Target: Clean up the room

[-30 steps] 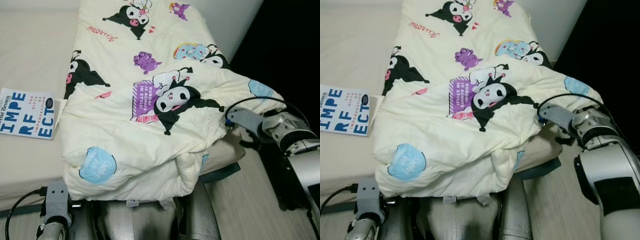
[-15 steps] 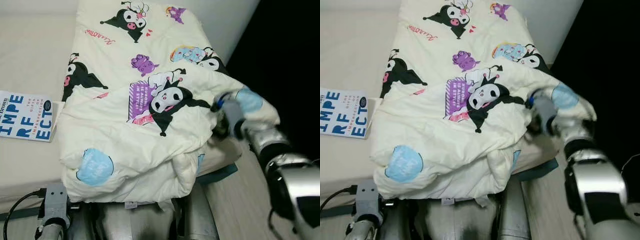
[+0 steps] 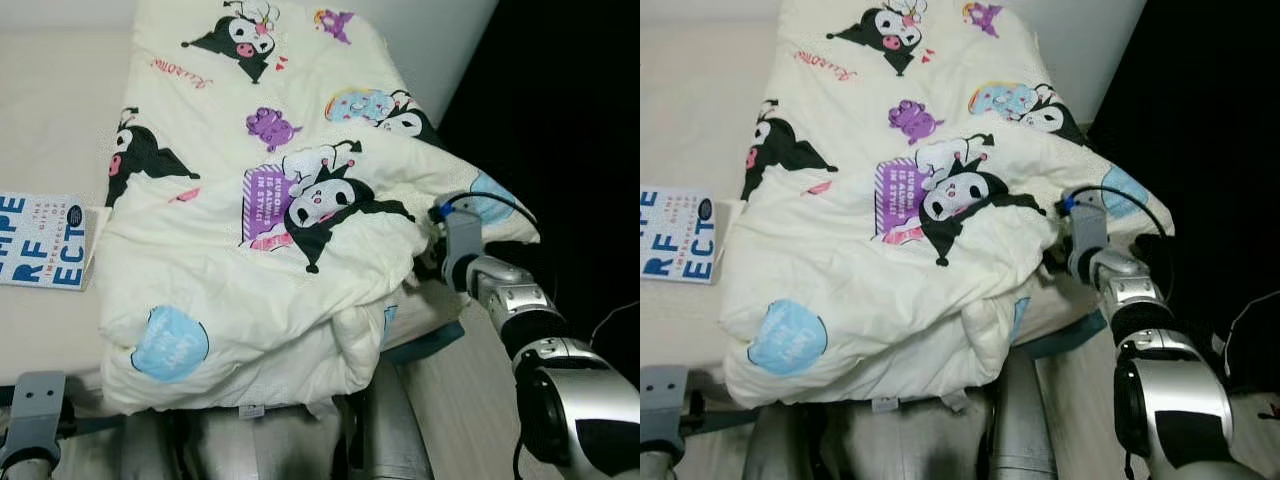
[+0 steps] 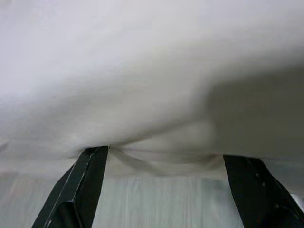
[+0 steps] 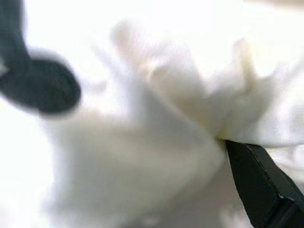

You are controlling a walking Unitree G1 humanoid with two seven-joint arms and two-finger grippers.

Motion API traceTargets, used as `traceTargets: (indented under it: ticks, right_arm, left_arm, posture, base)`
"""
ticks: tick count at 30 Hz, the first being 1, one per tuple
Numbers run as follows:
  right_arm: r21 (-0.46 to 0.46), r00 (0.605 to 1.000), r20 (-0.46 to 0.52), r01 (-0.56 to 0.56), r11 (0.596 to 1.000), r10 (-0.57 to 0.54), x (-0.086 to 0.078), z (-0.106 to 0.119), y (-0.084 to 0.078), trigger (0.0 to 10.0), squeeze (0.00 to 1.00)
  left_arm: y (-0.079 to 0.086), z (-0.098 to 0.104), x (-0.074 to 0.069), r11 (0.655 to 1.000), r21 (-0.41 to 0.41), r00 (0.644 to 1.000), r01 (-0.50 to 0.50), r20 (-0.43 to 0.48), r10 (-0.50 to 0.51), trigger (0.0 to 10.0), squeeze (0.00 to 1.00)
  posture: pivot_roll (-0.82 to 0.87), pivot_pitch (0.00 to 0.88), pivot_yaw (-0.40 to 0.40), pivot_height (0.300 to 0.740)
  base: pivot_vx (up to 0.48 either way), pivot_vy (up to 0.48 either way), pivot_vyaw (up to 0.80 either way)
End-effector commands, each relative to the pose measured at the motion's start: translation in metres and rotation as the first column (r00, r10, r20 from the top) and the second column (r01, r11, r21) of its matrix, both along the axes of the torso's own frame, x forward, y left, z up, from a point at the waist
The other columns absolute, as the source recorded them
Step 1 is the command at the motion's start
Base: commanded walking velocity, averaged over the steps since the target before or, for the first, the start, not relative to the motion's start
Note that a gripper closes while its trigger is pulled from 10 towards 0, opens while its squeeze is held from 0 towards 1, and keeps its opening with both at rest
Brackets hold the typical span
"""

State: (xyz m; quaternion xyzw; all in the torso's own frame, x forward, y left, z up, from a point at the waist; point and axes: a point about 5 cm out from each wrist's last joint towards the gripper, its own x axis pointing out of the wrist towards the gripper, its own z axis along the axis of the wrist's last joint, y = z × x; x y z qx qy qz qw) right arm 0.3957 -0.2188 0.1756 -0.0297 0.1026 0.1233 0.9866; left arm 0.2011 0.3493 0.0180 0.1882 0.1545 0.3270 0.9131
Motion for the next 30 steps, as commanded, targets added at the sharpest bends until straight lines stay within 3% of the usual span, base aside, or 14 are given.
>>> traceTargets:
  ticks: [1, 2, 5, 7, 9, 11, 12, 18, 20, 21, 24, 26, 27, 30]
  right_arm:
    - [0.163, 0.992, 0.114, -0.065, 0.985, 0.046, 0.001, 0.018, 0.007, 10.0, 0.0]
    - [0.239, 0.985, 0.149, -0.124, 0.963, 0.09, 0.001, 0.027, 0.013, 10.0, 0.0]
    - [0.287, 0.972, 0.184, -0.193, 0.938, 0.143, 0.0, 0.034, 0.021, 10.0, 0.0]
    - [0.359, 0.935, 0.255, -0.327, 0.874, 0.245, -0.003, 0.049, 0.037, 10.0, 0.0]
    - [0.359, 0.935, 0.255, -0.327, 0.874, 0.245, -0.003, 0.049, 0.037, 10.0, 0.0]
    - [0.425, 0.893, 0.341, -0.426, 0.798, 0.295, -0.002, 0.072, 0.047, 10.0, 0.0]
    - [0.433, 0.885, 0.37, -0.434, 0.79, 0.283, 0.002, 0.083, 0.046, 10.0, 0.0]
    - [0.405, 0.891, 0.402, -0.381, 0.831, 0.212, 0.01, 0.108, 0.032, 10.0, 0.0]
    - [0.379, 0.9, 0.393, -0.346, 0.858, 0.189, 0.012, 0.111, 0.028, 10.0, 0.0]
    - [0.379, 0.9, 0.393, -0.346, 0.858, 0.189, 0.012, 0.111, 0.028, 10.0, 0.0]
    - [0.352, 0.914, 0.369, -0.304, 0.885, 0.168, 0.012, 0.109, 0.022, 10.0, 0.0]
    - [0.327, 0.929, 0.339, -0.261, 0.908, 0.145, 0.012, 0.103, 0.015, 10.0, 0.0]
    - [0.327, 0.929, 0.339, -0.261, 0.908, 0.145, 0.012, 0.103, 0.015, 10.0, 0.0]
    - [0.305, 0.94, 0.321, -0.216, 0.928, 0.113, 0.01, 0.1, 0.0, 10.0, 0.0]
  left_arm:
    - [0.029, 0.048, 0.015, 0.99, 0.069, 0.973, -0.119, 0.208, 0.102, 10.0, 0.0]
    - [0.031, 0.055, 0.018, 0.989, 0.074, 0.965, -0.131, 0.238, 0.11, 10.0, 0.0]
    - [0.033, 0.061, 0.021, 0.987, 0.083, 0.96, -0.139, 0.257, 0.113, 10.0, 0.0]
    - [0.036, 0.071, 0.024, 0.984, 0.094, 0.949, -0.151, 0.292, 0.118, 10.0, 0.0]
    - [0.036, 0.071, 0.024, 0.984, 0.094, 0.949, -0.151, 0.292, 0.118, 10.0, 0.0]
    - [0.04, 0.087, 0.025, 0.98, 0.119, 0.932, -0.16, 0.346, 0.11, 10.0, 0.0]
    - [0.043, 0.098, 0.026, 0.978, 0.131, 0.918, -0.164, 0.382, 0.103, 10.0, 0.0]
    - [0.041, 0.145, 0.039, 0.985, 0.144, 0.844, -0.093, 0.537, 0.001, 10.0, 0.0]
    - [0.01, 0.177, 0.06, 0.973, 0.183, 0.754, 0.14, 0.617, -0.225, 10.0, 0.0]
    - [0.01, 0.177, 0.06, 0.973, 0.183, 0.754, 0.14, 0.617, -0.225, 10.0, 0.0]
    - [-0.042, 0.201, 0.077, 0.86, 0.219, 0.582, 0.461, 0.656, -0.48, 10.0, 0.0]
    - [-0.08, 0.205, 0.078, 0.696, 0.153, 0.444, 0.701, 0.67, -0.595, 10.0, 0.0]
    - [-0.08, 0.205, 0.078, 0.696, 0.153, 0.444, 0.701, 0.67, -0.595, 10.0, 0.0]
    - [-0.133, 0.204, 0.059, 0.262, 0.062, 0.161, 0.963, 0.647, -0.745, 10.0, 0.0]
  posture:
    - [-0.07, 0.297, -0.091, 0.471]
    - [-0.07, 0.297, -0.091, 0.471]
    - [-0.07, 0.297, -0.089, 0.471]
    - [-0.06, 0.301, -0.087, 0.471]
    - [-0.06, 0.301, -0.087, 0.471]
    - [-0.05, 0.304, -0.084, 0.471]
    - [-0.04, 0.304, -0.086, 0.471]
    - [-0.02, 0.308, -0.096, 0.471]
    - [-0.01, 0.31, -0.101, 0.471]
    - [-0.01, 0.31, -0.101, 0.471]
    - [-0.01, 0.312, -0.1, 0.471]
    - [-0.02, 0.312, -0.096, 0.471]
    - [-0.02, 0.312, -0.096, 0.471]
    - [-0.03, 0.314, -0.09, 0.471]
  base:
    - [0.0, 0.0, 0.0]
    - [0.0, 0.0, 0.0]
    - [0.0, 0.0, 0.0]
    - [0.0, 0.0, 0.0]
    - [0.0, 0.0, 0.0]
    - [0.0, 0.0, 0.0]
    - [0.0, 0.0, 0.0]
    - [0.0, 0.0, 0.0]
    - [0.0, 0.0, 0.0]
    - [0.0, 0.0, 0.0]
    - [0.0, 0.0, 0.0]
    - [0.0, 0.0, 0.0]
    - [0.0, 0.0, 0.0]
    - [0.0, 0.0, 0.0]
